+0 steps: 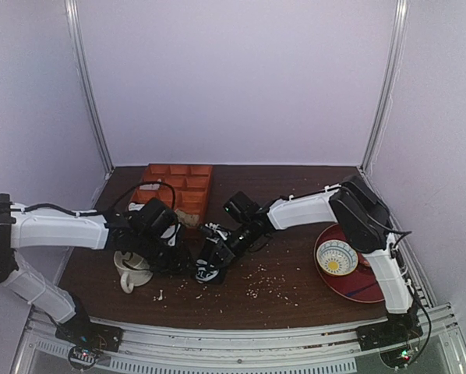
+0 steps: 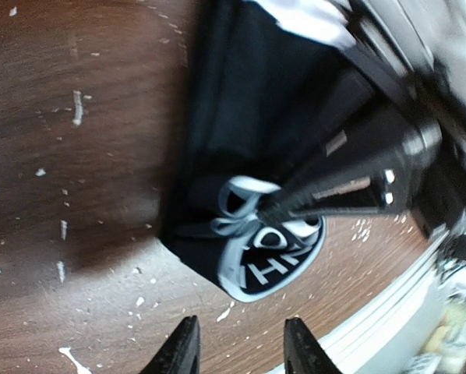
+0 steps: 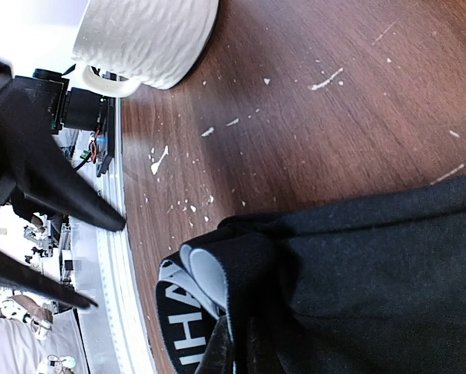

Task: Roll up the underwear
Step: Roll the underwear at the center of the board.

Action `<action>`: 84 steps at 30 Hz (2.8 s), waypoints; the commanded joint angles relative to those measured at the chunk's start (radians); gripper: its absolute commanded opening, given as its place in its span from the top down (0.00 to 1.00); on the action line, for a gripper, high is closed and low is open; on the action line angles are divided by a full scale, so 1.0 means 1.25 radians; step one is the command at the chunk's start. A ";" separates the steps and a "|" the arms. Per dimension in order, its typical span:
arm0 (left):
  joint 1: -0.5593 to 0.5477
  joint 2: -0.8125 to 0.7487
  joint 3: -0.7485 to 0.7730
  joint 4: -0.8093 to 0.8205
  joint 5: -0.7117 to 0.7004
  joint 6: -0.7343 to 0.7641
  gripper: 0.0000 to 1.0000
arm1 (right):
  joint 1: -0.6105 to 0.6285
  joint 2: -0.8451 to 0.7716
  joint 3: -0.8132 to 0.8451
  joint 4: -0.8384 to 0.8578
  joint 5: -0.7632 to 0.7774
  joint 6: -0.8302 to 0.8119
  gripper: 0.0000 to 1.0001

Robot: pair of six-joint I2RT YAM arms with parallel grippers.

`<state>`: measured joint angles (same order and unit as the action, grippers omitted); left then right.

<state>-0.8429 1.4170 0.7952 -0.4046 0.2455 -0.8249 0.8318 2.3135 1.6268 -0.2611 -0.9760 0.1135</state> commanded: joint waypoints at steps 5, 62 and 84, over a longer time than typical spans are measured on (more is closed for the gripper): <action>-0.066 -0.034 -0.003 0.006 -0.147 0.124 0.49 | -0.004 0.030 0.040 -0.047 -0.033 0.000 1.00; -0.111 0.053 -0.106 0.261 -0.268 0.354 0.47 | -0.010 0.068 0.085 -0.103 -0.031 -0.005 1.00; -0.075 0.112 -0.098 0.265 -0.312 0.298 0.51 | -0.009 0.075 0.087 -0.113 -0.038 -0.011 1.00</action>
<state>-0.9623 1.5482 0.6659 -0.0940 -0.0975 -0.4267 0.8234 2.3775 1.7237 -0.3599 -1.0252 0.1097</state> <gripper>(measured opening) 0.491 0.006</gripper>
